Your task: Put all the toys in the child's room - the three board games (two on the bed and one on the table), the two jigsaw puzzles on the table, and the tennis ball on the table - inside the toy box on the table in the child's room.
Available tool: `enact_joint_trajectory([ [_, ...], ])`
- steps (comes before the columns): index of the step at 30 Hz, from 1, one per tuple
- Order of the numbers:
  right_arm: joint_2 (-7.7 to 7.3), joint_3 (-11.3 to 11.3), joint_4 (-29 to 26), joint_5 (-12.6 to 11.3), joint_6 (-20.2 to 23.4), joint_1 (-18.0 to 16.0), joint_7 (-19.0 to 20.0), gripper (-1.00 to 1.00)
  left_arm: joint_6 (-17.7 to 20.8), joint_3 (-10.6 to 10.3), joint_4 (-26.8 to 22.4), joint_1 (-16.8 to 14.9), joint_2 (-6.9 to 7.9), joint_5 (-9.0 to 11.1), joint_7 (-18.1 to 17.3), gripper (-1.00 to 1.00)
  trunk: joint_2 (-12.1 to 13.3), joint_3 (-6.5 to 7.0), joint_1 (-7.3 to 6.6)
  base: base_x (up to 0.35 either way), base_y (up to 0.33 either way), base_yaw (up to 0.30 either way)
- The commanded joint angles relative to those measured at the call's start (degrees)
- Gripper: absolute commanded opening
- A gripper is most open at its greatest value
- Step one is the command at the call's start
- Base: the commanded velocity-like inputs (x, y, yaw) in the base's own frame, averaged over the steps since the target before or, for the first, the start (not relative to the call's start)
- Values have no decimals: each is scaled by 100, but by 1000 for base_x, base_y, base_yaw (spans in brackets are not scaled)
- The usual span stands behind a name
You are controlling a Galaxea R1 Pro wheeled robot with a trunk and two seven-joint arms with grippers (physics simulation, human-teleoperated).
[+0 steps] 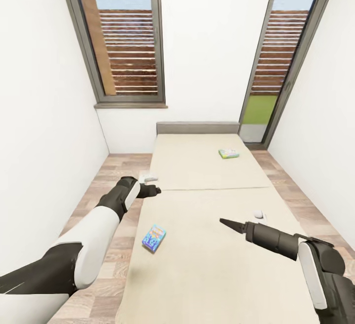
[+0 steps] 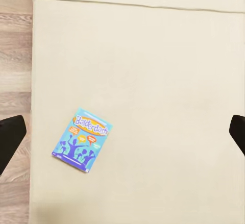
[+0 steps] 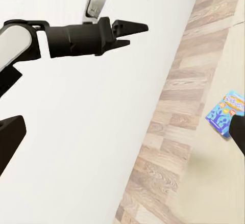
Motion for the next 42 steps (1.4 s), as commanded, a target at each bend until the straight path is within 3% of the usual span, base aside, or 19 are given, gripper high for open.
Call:
enact_joint_trajectory([
  [1,0,13,7,-1,19,-257,34,100,27,38,2,-5,-30,-4,21,100,-13,-22,3,0,0,0],
  [8,-6,44,312,-42,19,-1120,29,100,22,38,20,-5,-73,-7,138,100,-13,-88,3,0,0,0],
  [13,-2,56,731,-41,19,-1439,28,100,12,38,44,-5,-79,-11,163,100,-13,-135,3,0,0,0],
  [35,-6,61,907,-17,19,-1257,33,100,3,30,63,-5,-97,-1,172,100,-13,-343,3,0,0,0],
  [42,0,77,536,-38,19,-974,43,100,1,30,63,-5,-94,10,170,100,-13,-409,3,0,0,0],
])
